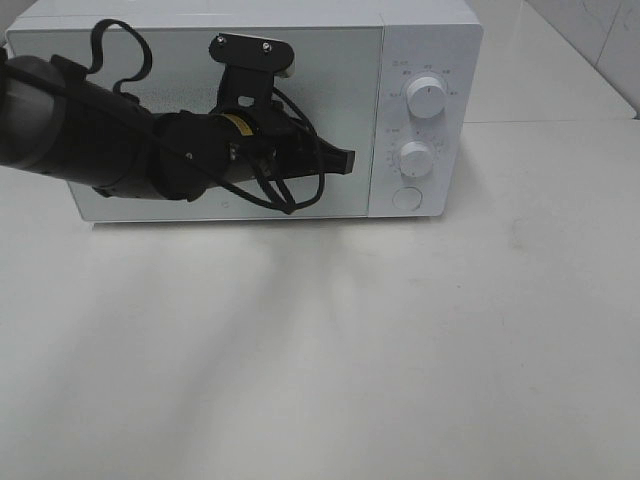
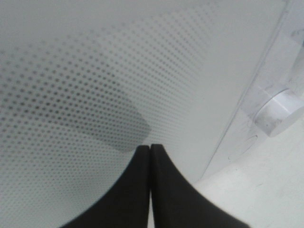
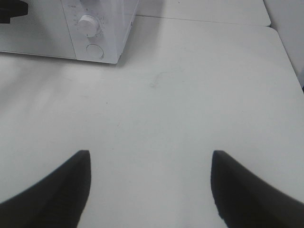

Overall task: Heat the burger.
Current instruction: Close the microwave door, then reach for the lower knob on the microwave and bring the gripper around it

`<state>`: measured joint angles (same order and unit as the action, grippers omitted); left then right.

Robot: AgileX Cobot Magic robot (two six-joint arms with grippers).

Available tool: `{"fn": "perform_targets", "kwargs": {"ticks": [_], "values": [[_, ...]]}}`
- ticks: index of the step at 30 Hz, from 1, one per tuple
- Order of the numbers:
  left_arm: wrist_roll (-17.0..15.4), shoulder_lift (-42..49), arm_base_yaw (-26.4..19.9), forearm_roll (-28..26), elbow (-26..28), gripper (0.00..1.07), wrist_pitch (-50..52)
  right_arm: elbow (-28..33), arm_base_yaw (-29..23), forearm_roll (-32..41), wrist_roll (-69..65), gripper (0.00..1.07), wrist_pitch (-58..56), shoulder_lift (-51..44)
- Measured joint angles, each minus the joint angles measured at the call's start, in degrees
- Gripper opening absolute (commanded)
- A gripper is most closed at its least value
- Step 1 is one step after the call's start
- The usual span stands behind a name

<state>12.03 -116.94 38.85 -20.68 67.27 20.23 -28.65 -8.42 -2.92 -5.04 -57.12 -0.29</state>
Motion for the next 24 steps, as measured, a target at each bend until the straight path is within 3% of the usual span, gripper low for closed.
{"fn": "perform_targets", "kwargs": {"ticks": [10,11,12,13,14,15,16,17,18,19,24], "values": [[1.8,3.8,0.9,-2.5,1.0,0.0,-5.9,0.0,0.0,0.0,0.0,0.68,0.0,0.0],[1.9,4.9,1.2,-2.5,1.0,0.07,-9.6,0.0,0.0,0.0,0.0,0.68,0.0,0.0],[1.9,4.9,1.2,-2.5,1.0,0.07,-9.6,0.0,0.0,0.0,0.0,0.68,0.0,0.0],[1.9,5.3,1.3,-2.5,1.0,0.13,-11.7,0.0,0.0,0.0,0.0,0.68,0.0,0.0],[1.9,6.2,1.3,-2.5,1.0,0.32,-16.0,0.0,0.0,0.0,0.0,0.68,0.0,0.0],[1.9,6.2,1.3,-2.5,1.0,0.32,-16.0,0.0,0.0,0.0,0.0,0.68,0.0,0.0],[1.9,7.2,1.3,-2.5,1.0,0.47,-21.3,0.0,0.0,0.0,0.0,0.68,0.0,0.0],[1.9,7.2,1.3,-2.5,1.0,0.47,-21.3,0.0,0.0,0.0,0.0,0.68,0.0,0.0],[1.9,7.6,1.3,-2.6,1.0,0.8,-23.4,0.0,0.0,0.0,0.0,0.68,0.0,0.0],[1.9,8.4,1.3,-2.6,1.0,1.02,-28.6,0.0,0.0,0.0,0.0,0.68,0.0,0.0],[1.7,10.8,1.3,-2.6,1.0,0.99,-37.6,0.0,0.0,0.0,0.0,0.68,0.0,0.0]]}}
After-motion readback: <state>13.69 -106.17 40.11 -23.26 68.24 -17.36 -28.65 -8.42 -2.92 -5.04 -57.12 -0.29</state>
